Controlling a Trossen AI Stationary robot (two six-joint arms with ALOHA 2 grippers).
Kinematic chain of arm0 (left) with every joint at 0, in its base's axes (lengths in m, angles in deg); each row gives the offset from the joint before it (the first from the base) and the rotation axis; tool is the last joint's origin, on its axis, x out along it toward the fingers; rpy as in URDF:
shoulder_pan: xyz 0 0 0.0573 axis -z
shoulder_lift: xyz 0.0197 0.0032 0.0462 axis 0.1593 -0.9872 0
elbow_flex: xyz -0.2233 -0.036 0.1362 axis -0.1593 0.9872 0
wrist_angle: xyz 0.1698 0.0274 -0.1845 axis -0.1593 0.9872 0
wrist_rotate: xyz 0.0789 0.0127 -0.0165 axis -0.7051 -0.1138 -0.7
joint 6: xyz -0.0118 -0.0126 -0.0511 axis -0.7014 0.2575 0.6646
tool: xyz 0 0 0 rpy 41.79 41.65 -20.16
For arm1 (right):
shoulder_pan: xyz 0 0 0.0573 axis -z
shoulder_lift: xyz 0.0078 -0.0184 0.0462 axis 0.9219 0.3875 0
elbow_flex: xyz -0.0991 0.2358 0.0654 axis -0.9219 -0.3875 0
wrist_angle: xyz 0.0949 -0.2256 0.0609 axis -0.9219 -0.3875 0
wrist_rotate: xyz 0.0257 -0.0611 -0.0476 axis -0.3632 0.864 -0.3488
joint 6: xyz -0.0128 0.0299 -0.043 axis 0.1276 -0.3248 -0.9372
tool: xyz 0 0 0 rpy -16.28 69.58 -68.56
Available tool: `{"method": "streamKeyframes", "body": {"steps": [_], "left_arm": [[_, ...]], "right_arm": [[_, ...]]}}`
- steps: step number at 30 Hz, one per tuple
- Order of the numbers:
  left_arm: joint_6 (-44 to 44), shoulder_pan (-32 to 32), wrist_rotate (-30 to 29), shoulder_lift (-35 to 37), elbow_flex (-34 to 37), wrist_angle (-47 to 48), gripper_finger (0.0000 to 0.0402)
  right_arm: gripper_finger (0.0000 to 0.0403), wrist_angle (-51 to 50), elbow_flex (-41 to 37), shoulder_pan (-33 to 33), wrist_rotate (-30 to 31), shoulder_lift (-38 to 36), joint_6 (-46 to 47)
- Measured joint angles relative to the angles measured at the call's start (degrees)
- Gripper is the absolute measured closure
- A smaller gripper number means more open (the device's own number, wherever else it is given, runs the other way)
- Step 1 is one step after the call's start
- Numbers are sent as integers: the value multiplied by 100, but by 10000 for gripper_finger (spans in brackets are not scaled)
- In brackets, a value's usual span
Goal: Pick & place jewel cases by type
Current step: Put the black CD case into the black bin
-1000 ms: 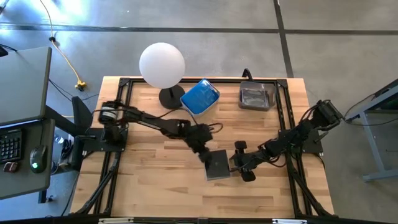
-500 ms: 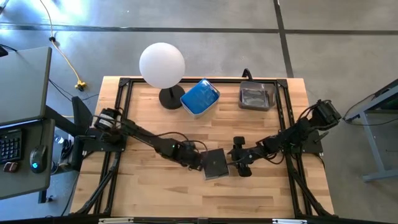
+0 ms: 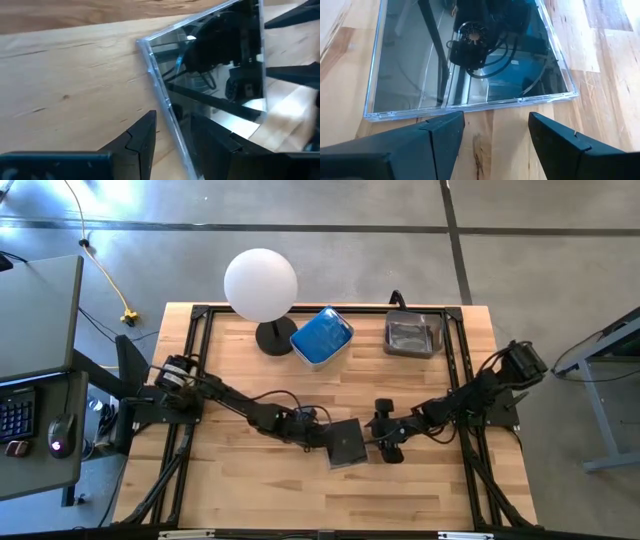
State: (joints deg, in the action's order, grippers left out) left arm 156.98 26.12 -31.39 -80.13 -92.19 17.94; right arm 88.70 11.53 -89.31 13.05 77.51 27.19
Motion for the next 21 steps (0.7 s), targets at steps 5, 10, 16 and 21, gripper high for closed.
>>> {"method": "streamKeyframes", "body": {"steps": [5, 10, 16, 21], "left_arm": [[13, -7, 93, -212, 138, -738, 278], [31, -7, 85, -303, 144, -966, 278], [33, -7, 95, -328, 159, -1221, 278], [-69, -73, 62, -247, 161, -1277, 278]], "right_arm": [[182, 64, -5, -4, -30, 9, -16], [183, 148, -15, -15, -160, 9, -17], [183, 148, -20, -13, -250, 24, 2], [183, 145, -21, -17, -162, 27, 27]]}}
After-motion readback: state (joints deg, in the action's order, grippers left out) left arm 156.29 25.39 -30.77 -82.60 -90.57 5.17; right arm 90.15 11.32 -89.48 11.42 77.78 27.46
